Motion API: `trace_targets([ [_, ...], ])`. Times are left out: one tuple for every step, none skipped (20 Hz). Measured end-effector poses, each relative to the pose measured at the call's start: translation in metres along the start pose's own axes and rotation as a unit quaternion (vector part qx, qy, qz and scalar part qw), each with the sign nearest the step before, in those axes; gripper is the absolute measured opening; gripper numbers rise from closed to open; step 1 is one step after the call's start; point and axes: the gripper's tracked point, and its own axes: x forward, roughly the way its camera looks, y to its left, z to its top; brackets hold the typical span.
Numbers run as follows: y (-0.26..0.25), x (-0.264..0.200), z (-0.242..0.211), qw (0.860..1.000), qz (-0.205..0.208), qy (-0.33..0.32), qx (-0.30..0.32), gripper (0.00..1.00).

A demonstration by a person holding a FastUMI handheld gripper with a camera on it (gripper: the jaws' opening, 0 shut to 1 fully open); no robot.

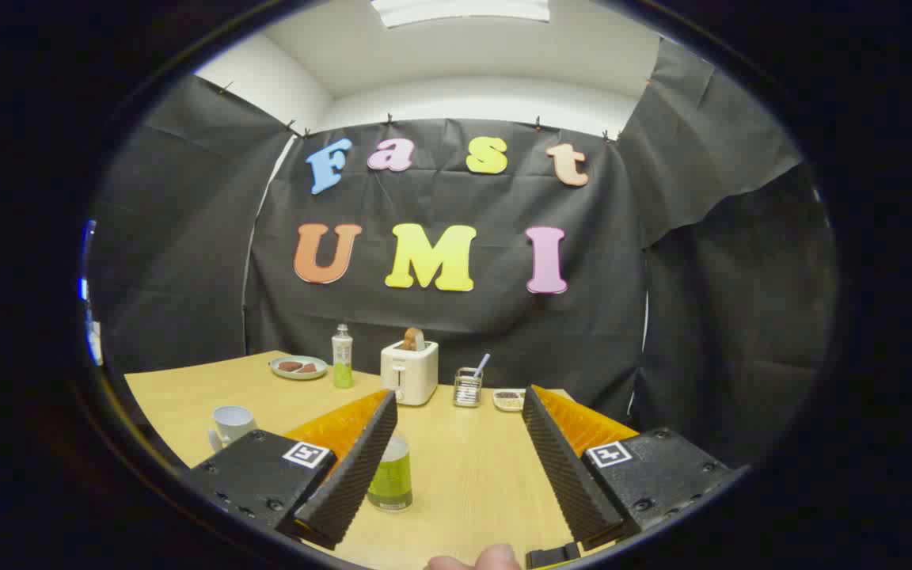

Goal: Take the bottle from table, then pour the juice into the cup, finally place the bottle on the coaster

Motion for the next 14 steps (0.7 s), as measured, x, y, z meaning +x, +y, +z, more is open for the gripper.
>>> trace_targets([
  [0.001,0.0,-0.001,1.0,0.001,0.002,0.001,1.0],
  [0.002,0.0,-0.001,1.0,0.001,0.002,0.003,1.0],
  [0.002,-0.001,-0.001,1.0,0.001,0.002,0.004,1.0],
  [0.003,0.0,-0.001,1.0,0.001,0.001,0.005,1.0],
  [0.004,-0.001,-0.001,1.0,0.001,0.0,0.005,1.0],
  [0.005,-0.002,0.0,1.0,0.001,-0.001,0.004,1.0],
  [0.006,-0.001,0.001,1.0,0.001,-0.001,0.003,1.0],
  [0.009,-0.001,0.001,1.0,0.003,-0.001,0.002,1.0],
  [0.01,-0.002,0.002,1.0,0.004,-0.002,0.001,1.0],
  [0.011,-0.003,0.001,1.0,0.005,-0.003,0.001,1.0],
  [0.012,-0.003,0.002,1.0,0.005,-0.004,-0.001,1.0],
  [0.013,-0.003,0.001,1.0,0.006,-0.005,-0.002,1.0],
  [0.013,-0.003,0.001,1.0,0.006,-0.005,-0.003,1.0],
  [0.014,-0.004,0.001,1.0,0.008,-0.005,-0.002,1.0],
])
